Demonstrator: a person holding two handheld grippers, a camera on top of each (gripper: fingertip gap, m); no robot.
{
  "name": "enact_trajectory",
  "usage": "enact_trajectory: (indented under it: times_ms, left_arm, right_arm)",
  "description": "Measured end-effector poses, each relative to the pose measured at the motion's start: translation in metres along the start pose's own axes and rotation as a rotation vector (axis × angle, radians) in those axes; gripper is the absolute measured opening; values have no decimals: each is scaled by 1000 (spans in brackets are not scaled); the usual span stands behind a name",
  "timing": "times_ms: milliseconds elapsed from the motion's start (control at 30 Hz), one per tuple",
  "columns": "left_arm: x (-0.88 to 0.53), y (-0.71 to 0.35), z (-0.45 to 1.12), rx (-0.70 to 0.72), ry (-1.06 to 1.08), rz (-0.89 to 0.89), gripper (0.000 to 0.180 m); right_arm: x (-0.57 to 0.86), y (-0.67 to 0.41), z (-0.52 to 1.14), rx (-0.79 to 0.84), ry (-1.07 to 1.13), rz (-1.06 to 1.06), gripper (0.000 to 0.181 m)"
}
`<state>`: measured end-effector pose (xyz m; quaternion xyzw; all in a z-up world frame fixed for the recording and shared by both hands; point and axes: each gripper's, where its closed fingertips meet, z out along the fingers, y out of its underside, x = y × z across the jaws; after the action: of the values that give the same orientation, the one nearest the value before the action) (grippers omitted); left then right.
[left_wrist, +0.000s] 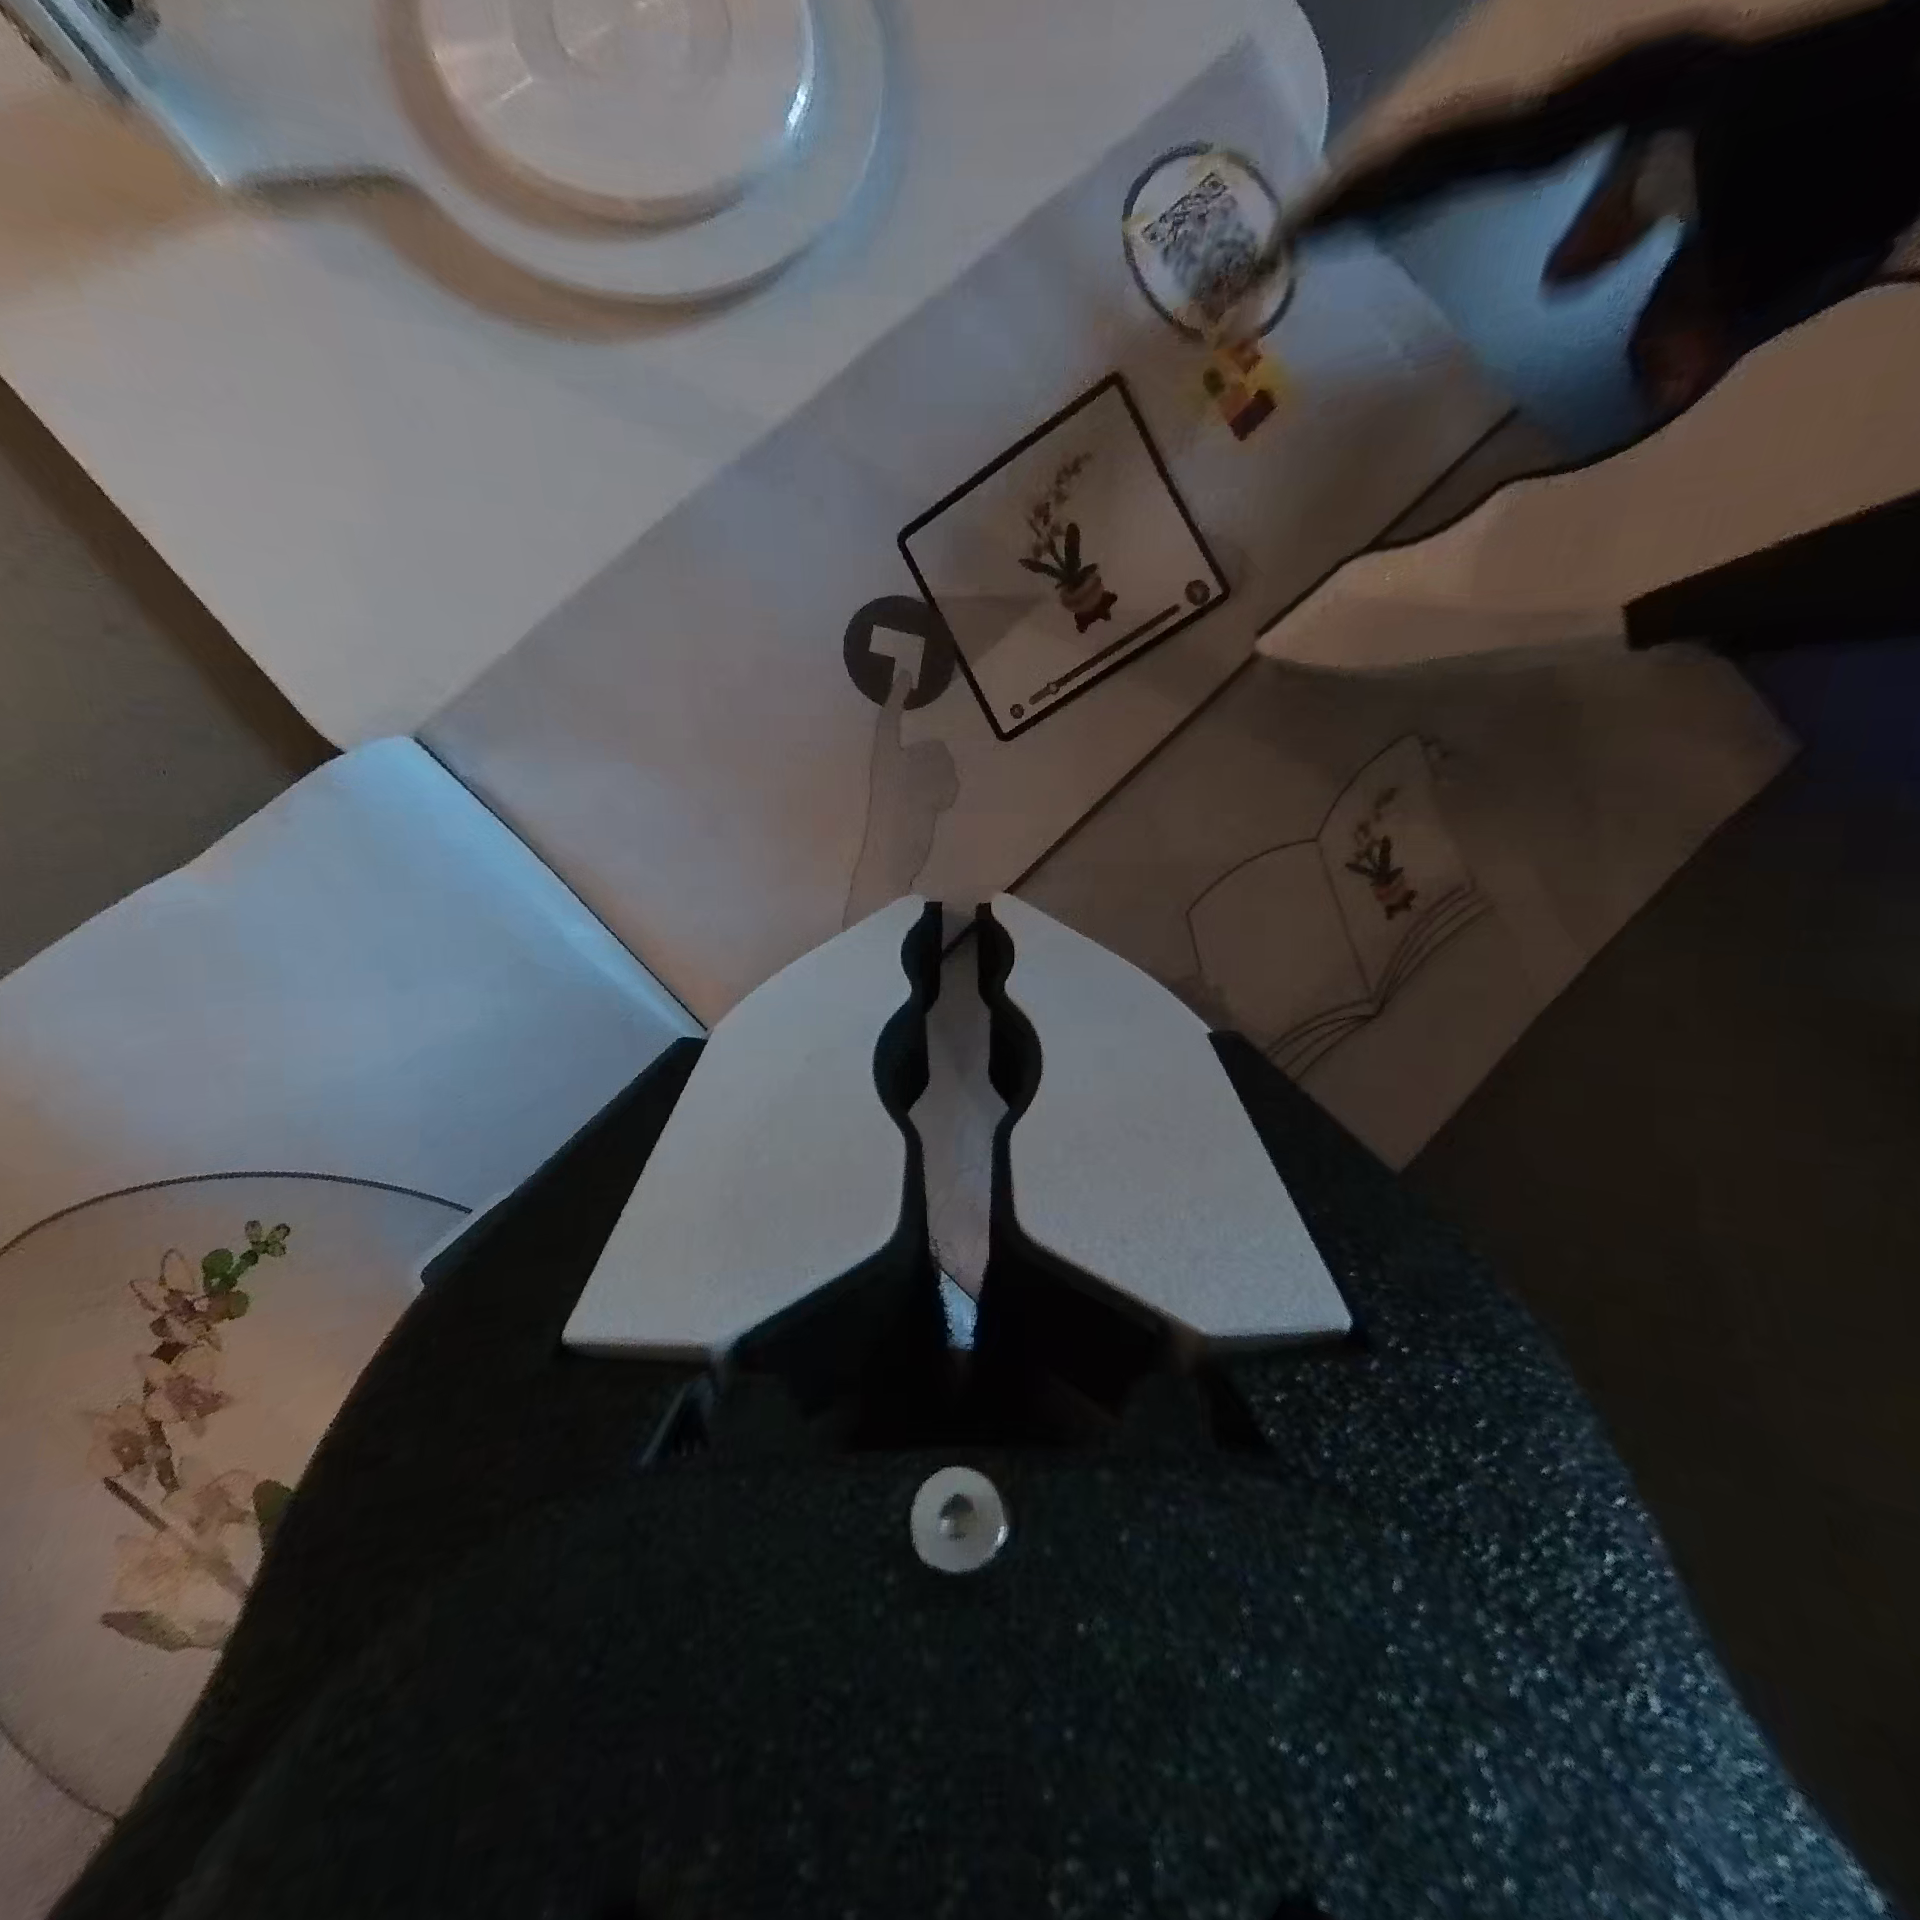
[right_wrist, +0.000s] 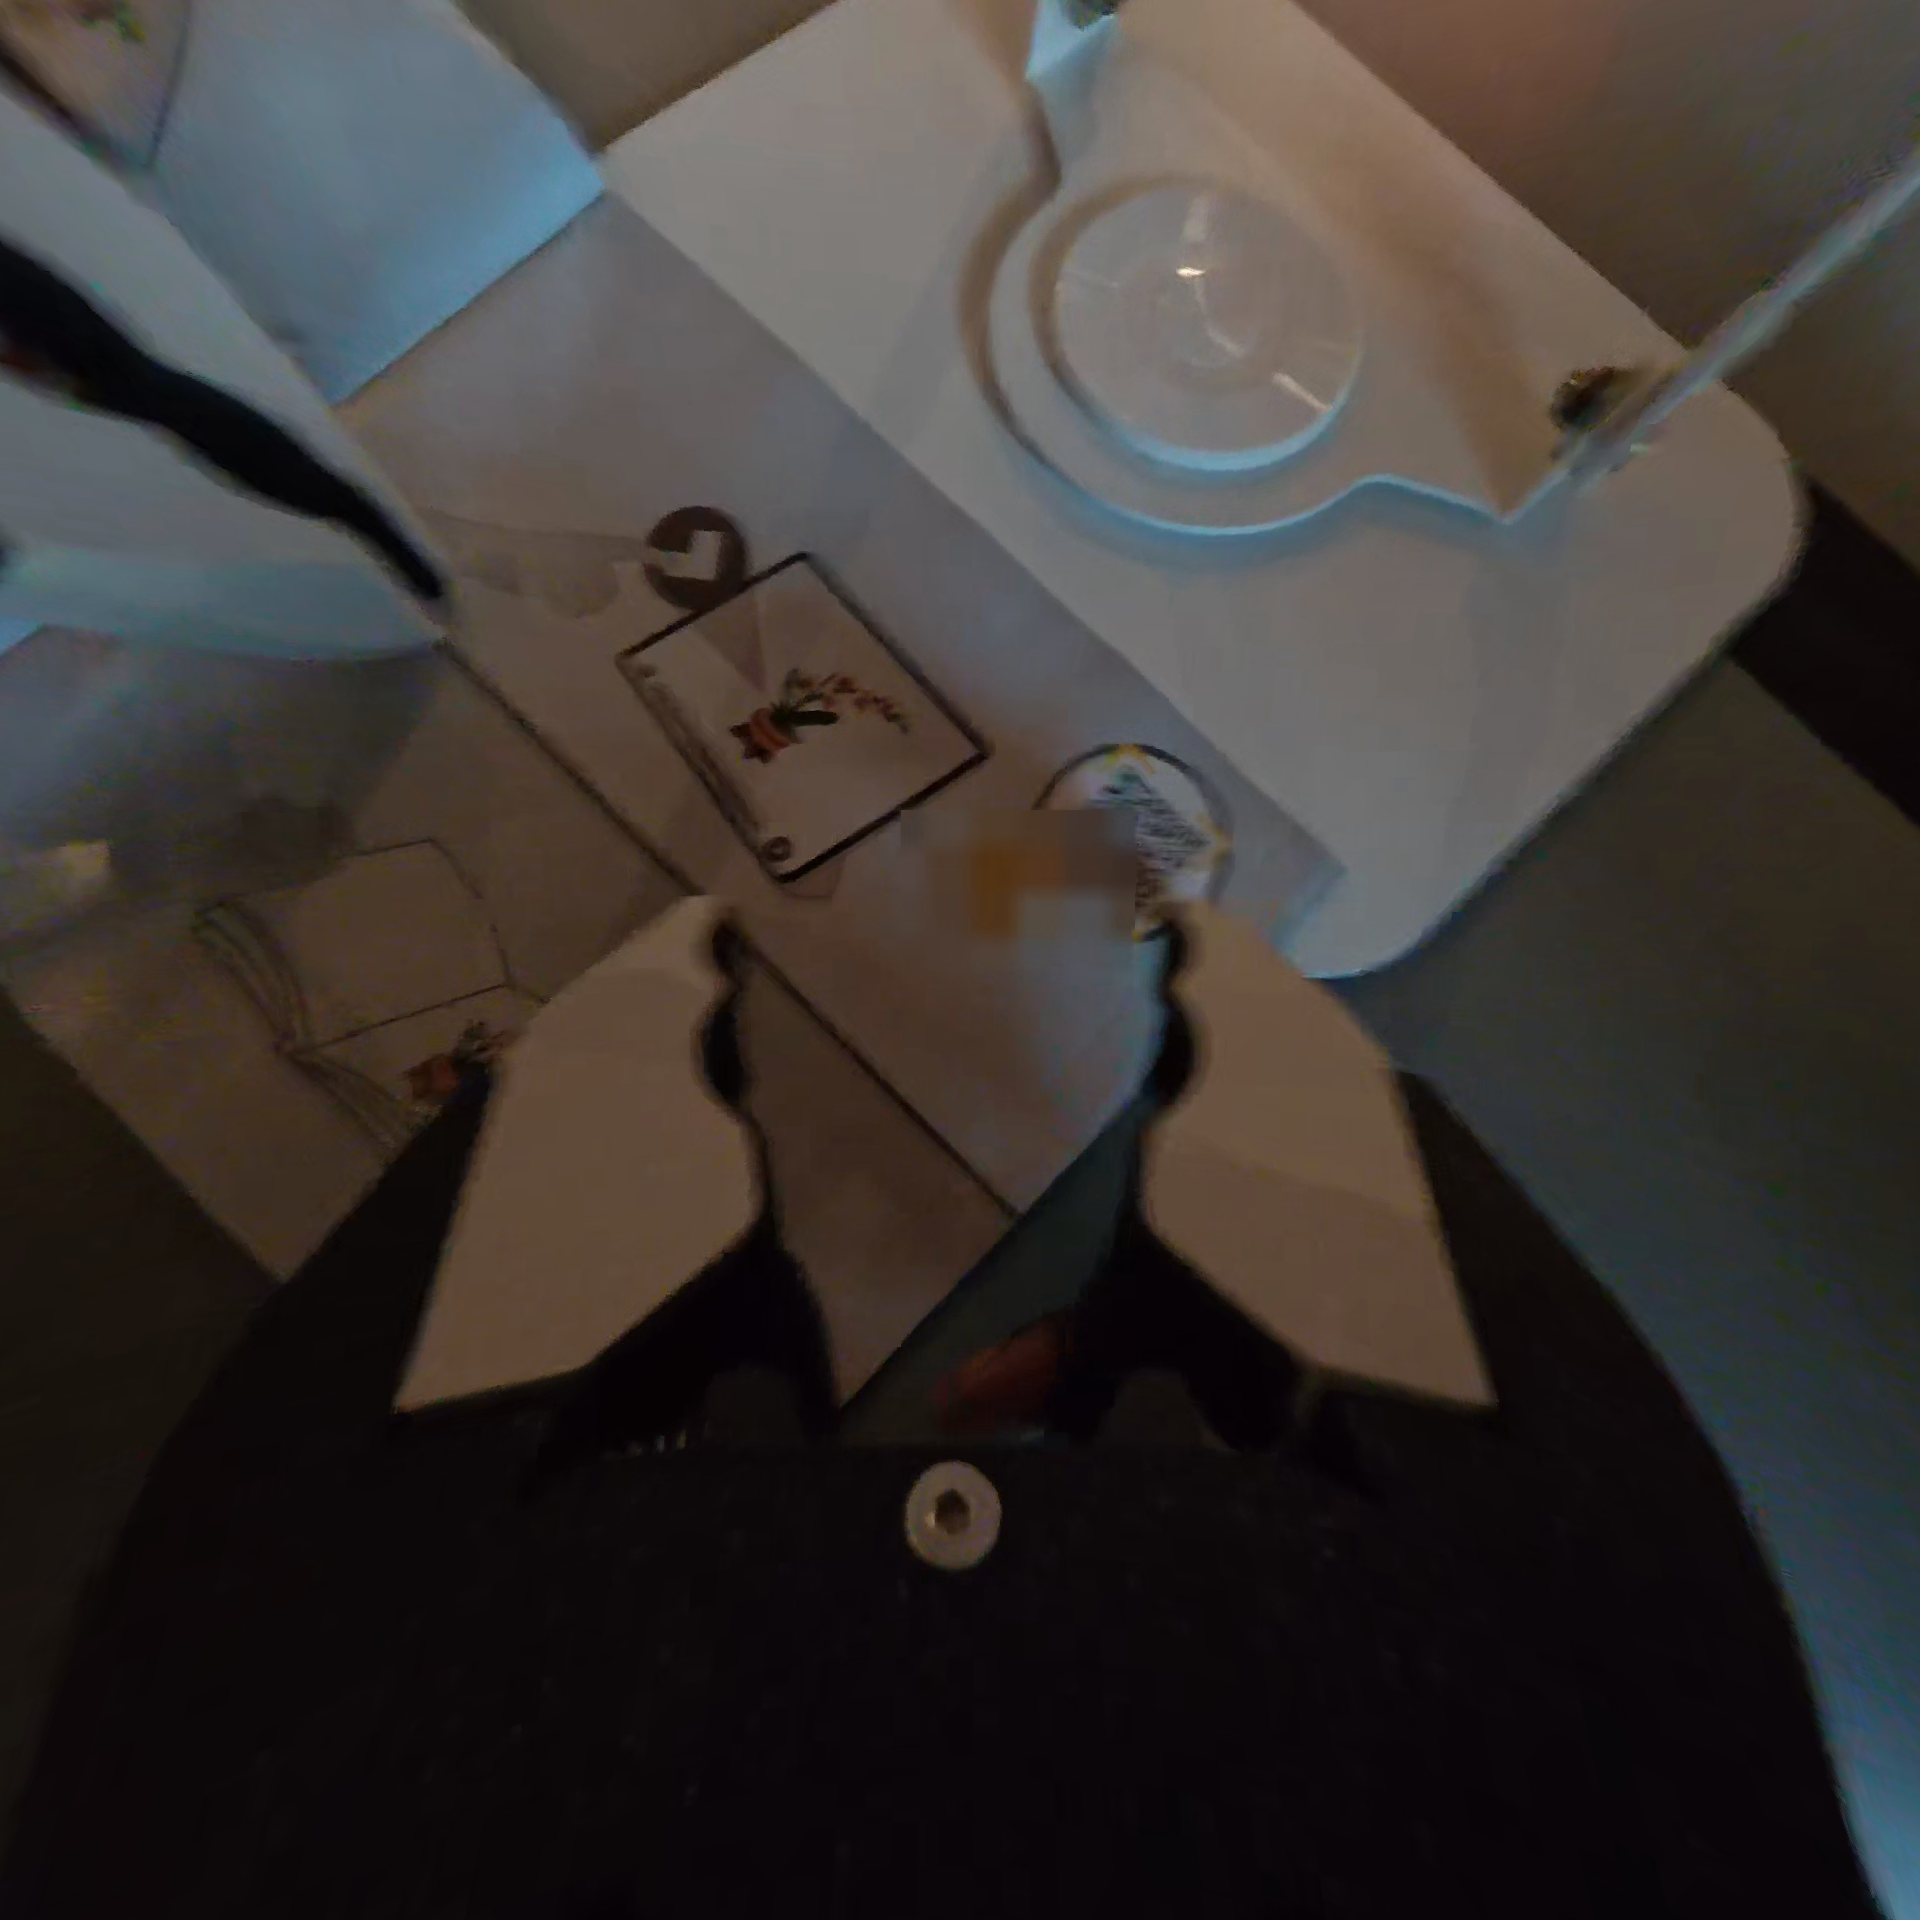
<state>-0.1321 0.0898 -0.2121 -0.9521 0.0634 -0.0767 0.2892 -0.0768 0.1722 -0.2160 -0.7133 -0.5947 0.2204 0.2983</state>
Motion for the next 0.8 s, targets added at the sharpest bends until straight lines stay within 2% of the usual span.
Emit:
enact_trajectory:
  times_ms: [33,133,233,300,400,433,533,600,700,800]
  left_arm:
    - [0,0,0,4,4,-5,5]
    - [0,-1,-1,16,21,-18,5]
    - [0,-1,0,33,43,-26,4]
    - [0,-1,-1,43,57,-29,4]
    - [0,-1,-1,41,63,-23,4]
    - [0,-1,-1,40,57,-17,4]
    - [0,0,-1,31,34,20,4]
    - [0,0,-1,33,29,31,4]
    - [0,0,-1,39,34,42,4]
    - [0,0,-1,41,46,35,3]
  right_arm:
    - [-6,0,0,2,-30,9,61]
    - [-7,1,-1,-6,-36,5,59]
    - [-19,-5,-18,24,-140,30,86]
    - [-40,-13,-42,71,-247,-15,90]
    - [-50,15,-52,-130,-209,-207,105]
    - [-49,26,-51,-212,-199,-249,106]
    - [-43,38,-44,-324,-192,-327,110]
    - [-42,44,-42,-409,-223,-332,106]
    - [-52,47,-43,-466,-278,-299,104]
    - [-73,50,-53,-481,-344,-426,113]
